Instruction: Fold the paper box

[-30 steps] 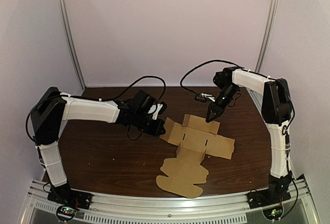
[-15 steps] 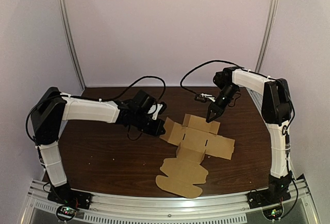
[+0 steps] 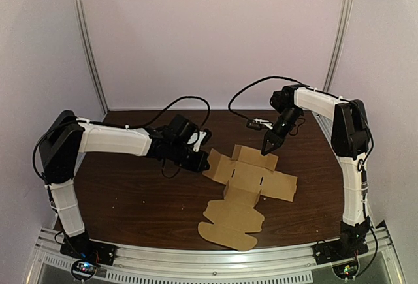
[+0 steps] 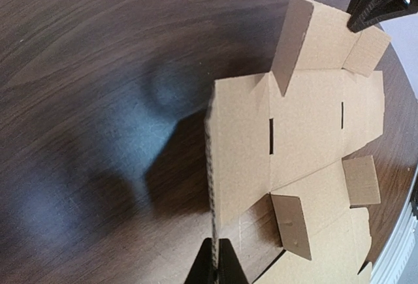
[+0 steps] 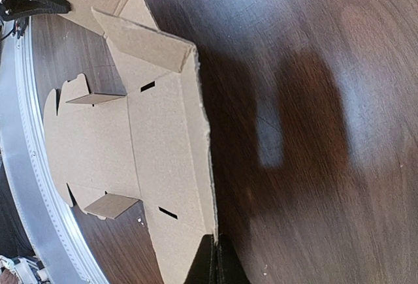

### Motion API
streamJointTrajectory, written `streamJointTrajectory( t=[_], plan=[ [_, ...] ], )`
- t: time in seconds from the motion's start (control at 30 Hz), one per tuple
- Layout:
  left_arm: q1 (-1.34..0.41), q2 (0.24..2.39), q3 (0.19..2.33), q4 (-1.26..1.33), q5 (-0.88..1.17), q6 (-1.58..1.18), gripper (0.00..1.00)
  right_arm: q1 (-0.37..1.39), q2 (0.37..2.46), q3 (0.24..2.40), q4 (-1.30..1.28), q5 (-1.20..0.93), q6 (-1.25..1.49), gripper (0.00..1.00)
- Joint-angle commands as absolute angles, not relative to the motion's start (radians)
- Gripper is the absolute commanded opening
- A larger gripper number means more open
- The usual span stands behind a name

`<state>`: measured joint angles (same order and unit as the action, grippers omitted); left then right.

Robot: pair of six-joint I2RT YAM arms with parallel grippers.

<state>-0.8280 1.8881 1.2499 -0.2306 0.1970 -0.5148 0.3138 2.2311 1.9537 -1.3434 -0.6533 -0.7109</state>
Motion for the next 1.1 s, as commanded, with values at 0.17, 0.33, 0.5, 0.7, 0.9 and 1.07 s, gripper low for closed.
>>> streamJointTrajectory(
  t=[0.17,0.33,0.5,0.7,0.9,1.07],
  plan=[
    [-0.83,1.77,1.201,-0.174,0.127,-0.483,0.38,0.385,2.012,1.916,-1.379,-0.341,-0.649,0.0],
    [-0.827,1.657,1.143,-0.172,0.046,-0.445,0.41,0.468,1.93,1.88,-1.17,-0.055,-0.673,0.0],
    [-0.81,1.54,1.038,-0.16,-0.106,-0.456,0.42,0.57,1.88,1.771,-0.902,0.205,-0.785,0.0],
    [-0.765,1.489,0.895,-0.096,-0.203,-0.525,0.45,0.668,1.866,1.556,-0.458,0.387,-0.957,0.0],
    [-0.707,1.527,0.825,-0.013,-0.213,-0.549,0.49,0.766,1.797,1.372,-0.154,0.434,-1.077,0.0],
    [-0.637,1.648,0.842,0.126,-0.138,-0.555,0.49,0.841,1.732,1.17,0.035,0.439,-1.155,0.0]
  ],
)
